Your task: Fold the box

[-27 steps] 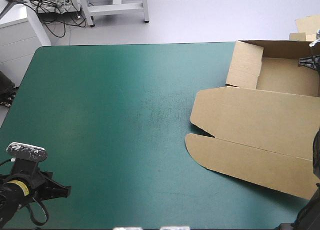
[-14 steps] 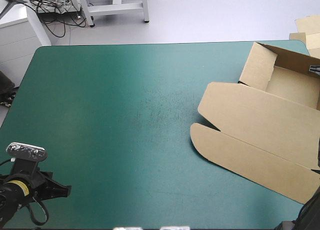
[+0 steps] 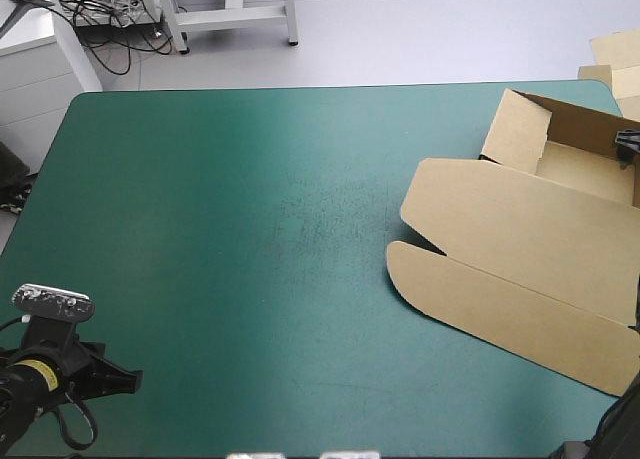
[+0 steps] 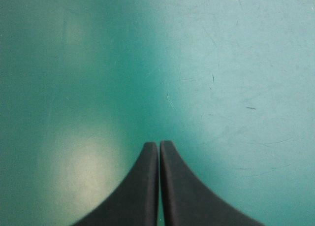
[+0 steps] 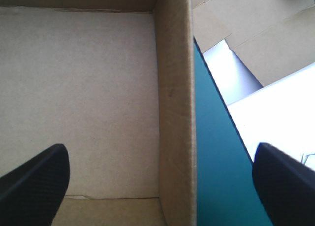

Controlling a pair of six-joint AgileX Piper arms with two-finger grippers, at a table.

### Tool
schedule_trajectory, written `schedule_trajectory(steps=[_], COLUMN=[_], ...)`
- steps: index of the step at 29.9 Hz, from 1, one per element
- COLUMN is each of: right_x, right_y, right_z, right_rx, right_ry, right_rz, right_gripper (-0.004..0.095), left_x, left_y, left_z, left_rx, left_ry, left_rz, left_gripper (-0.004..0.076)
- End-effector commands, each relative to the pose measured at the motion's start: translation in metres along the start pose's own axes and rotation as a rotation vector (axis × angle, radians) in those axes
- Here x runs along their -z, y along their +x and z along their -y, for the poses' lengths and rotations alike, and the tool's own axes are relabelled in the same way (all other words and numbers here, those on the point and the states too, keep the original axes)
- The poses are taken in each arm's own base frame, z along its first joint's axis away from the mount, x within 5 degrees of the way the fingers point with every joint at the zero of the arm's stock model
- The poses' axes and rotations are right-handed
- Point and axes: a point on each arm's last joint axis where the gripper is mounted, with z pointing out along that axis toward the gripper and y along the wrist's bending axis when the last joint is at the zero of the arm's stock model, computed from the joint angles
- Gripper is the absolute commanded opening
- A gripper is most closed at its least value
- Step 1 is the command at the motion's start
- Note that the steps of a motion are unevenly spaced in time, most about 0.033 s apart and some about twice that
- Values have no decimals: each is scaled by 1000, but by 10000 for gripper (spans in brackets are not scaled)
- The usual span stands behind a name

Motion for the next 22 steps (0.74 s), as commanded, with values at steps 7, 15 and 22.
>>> schedule_trajectory(steps=[7,15,22], right_x=[89,115,122], right_y=[-3,7,11], right_z=[6,-10,-37], right_rx=[61,79,108], right_ry=[15,-167,-363], right_rz=[206,212,211], right_gripper=[645,-11,-14], left_x=[5,4,4], left_y=[-5,-5,-6], left_z=[-1,-1,-1], left_rx=[4,5,4], left_ry=[-6,-6,-6], left_rz=[32,29,42], left_gripper=[-10,-10,-10])
